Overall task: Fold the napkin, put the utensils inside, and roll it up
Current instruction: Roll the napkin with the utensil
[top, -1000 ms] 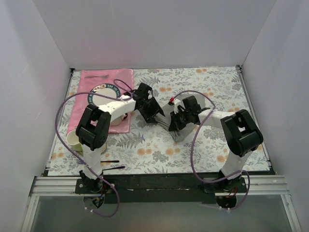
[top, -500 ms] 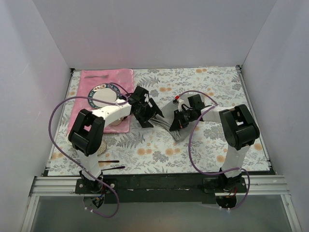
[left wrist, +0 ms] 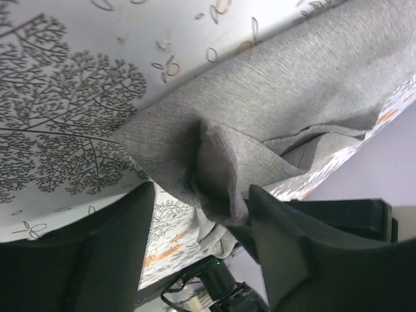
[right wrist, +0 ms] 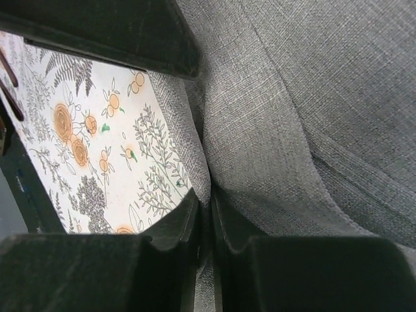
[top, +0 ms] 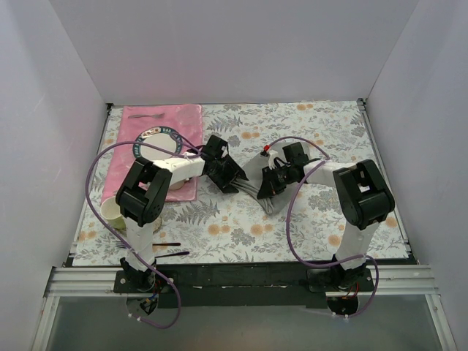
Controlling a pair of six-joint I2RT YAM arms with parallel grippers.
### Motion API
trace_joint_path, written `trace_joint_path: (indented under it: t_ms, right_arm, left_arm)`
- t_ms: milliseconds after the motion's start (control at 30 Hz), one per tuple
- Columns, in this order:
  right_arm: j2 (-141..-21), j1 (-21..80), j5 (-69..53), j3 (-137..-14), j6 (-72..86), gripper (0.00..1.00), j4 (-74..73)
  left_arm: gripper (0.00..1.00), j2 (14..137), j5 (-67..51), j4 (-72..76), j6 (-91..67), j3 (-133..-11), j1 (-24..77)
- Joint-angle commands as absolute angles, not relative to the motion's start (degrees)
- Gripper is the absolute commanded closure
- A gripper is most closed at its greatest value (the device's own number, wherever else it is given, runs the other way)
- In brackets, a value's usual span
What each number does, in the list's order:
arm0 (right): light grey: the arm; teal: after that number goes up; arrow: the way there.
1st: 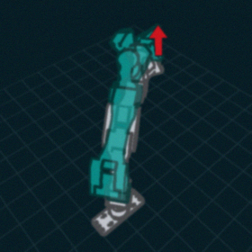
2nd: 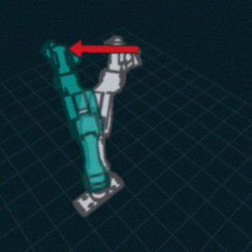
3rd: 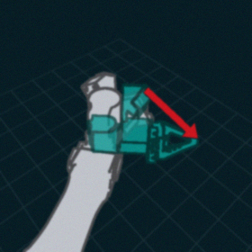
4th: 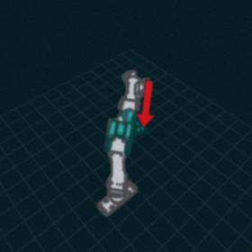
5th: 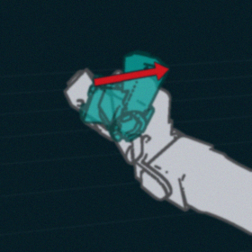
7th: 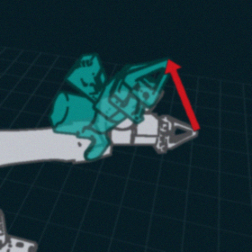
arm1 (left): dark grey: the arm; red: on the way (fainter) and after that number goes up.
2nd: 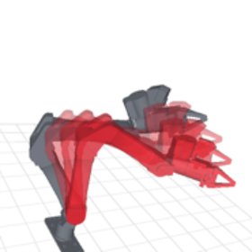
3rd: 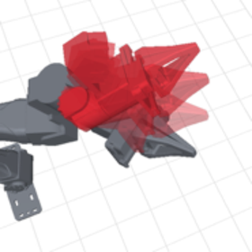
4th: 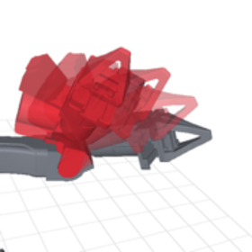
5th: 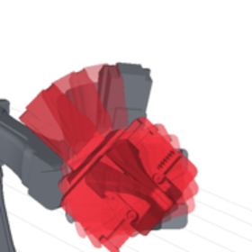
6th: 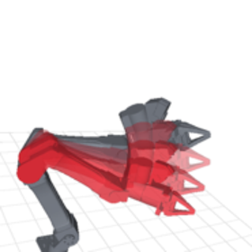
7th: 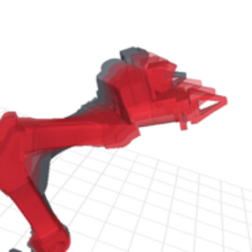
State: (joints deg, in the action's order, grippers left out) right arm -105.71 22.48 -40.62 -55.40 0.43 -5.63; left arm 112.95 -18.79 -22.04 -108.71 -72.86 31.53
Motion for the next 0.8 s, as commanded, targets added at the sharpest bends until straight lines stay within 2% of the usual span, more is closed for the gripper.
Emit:
trace_joint_path:
  t_ms: [0,100,133,267,467,667,767]
  right_arm:
    - [-103.98,24.08,-31.65,-55.90,-1.84,0.79,-13.09]
    - [-102.31,25.31,-29.19,-56.42,-2.46,0.73,-14.15]
    - [-101.78,26.10,-28.48,-56.60,-2.81,0.71,-14.59]
    - [-99.06,28.65,-24.62,-58.71,-4.92,0.60,-18.09]
    - [-92.21,34.71,-11.18,-60.03,-7.47,0.44,-17.50]
    - [-92.46,42.88,2.26,-60.73,-10.71,0.30,-13.98]
    - [-93.33,46.49,8.69,-60.21,-11.51,0.29,-11.69]
  left_arm:
    - [0.51,112.76,-15.66,-21.00,-108.29,-71.54,30.59]
    - [0.68,112.68,-13.81,-22.84,-105.21,-72.59,29.97]
    - [0.82,112.85,-13.71,-23.29,-104.16,-72.86,29.88]
    - [0.94,113.55,-15.20,-24.78,-103.10,-73.91,29.71]
    - [0.99,112.67,-18.01,-25.92,-104.50,-75.32,29.71]
    - [1.00,112.76,-21.35,-28.30,-106.61,-76.90,29.71]
    - [1.00,112.76,-22.06,-28.91,-107.31,-77.17,29.62]
